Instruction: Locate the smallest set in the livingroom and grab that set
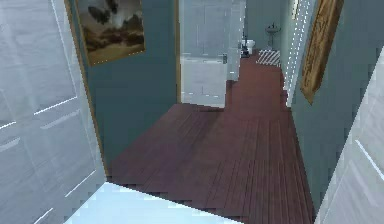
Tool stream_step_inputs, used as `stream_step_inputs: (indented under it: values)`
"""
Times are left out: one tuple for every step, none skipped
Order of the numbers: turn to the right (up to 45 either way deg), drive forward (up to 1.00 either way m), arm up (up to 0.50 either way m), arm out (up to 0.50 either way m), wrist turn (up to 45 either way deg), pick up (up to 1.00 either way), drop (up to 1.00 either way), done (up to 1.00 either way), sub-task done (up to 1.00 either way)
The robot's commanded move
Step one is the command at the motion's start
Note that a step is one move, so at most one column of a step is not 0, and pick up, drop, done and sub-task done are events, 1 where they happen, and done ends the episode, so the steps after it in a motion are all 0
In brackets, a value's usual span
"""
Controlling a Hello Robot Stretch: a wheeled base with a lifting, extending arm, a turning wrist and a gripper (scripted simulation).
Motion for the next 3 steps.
stream_step_inputs:
  values:
    - [12.0,0.0,0.0,0.0,0.0,0.0,0.0,0.0,0.0]
    - [0.0,0.15,0.0,0.0,0.0,0.0,0.0,0.0,0.0]
    - [9.0,0.0,0.0,0.0,0.0,0.0,0.0,0.0,0.0]
